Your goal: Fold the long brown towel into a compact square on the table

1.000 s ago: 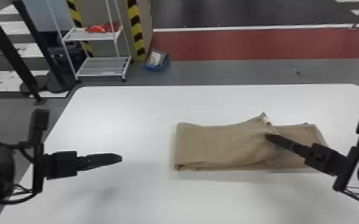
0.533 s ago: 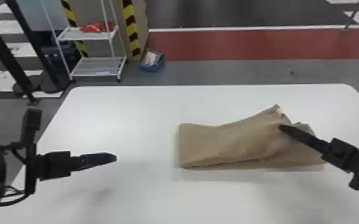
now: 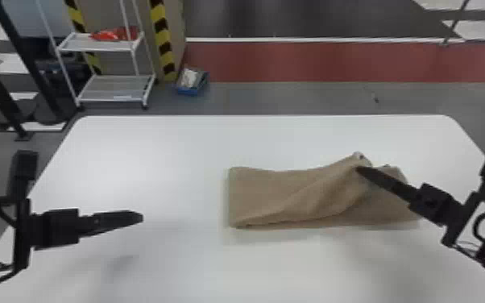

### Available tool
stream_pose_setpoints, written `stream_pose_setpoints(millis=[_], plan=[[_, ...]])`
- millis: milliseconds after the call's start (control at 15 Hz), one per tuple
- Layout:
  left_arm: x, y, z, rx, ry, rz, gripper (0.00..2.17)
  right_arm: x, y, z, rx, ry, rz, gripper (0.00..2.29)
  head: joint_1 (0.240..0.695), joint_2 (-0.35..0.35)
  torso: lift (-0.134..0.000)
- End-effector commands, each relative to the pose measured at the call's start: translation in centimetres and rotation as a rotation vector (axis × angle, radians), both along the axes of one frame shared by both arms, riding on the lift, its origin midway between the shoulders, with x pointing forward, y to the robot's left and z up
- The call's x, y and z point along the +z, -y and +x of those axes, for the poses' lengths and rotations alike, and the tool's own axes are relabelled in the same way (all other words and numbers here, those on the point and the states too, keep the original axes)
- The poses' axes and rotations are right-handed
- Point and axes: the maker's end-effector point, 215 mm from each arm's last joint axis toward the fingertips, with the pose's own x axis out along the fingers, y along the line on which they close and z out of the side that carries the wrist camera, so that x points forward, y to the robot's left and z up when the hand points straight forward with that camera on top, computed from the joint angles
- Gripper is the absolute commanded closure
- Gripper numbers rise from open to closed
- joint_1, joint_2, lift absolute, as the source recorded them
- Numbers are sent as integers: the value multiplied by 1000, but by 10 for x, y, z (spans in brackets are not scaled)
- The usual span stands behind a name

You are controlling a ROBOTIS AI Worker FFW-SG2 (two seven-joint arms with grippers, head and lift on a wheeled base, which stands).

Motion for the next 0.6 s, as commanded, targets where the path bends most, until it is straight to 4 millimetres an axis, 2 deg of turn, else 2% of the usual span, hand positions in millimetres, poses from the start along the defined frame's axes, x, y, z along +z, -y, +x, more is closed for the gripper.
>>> stream_pose_setpoints(millis=[0, 67, 133, 200, 333, 533], plan=[[-1, 1, -1, 1, -7, -4, 80, 23, 20, -5, -28, 29, 23, 1328, 695, 19, -124], [-1, 0, -2, 3, -8, -4, 80, 28, 37, -4, -53, 34, 17, 1328, 695, 19, -124], [-2, -1, -3, 5, -9, -4, 80, 20, 54, -4, -84, 16, 22, 1328, 695, 13, -124], [-3, 0, -4, 5, -11, -5, 80, 8, 58, -3, -93, -1, 18, 1328, 695, -16, -124], [-3, 6, -4, -1, -10, -15, 80, -9, 50, 0, -85, -13, 6, 1328, 695, -41, -124], [-4, 2, -9, 8, -13, -14, 80, -10, 45, 4, -76, -18, 0, 1328, 695, -46, -124]])
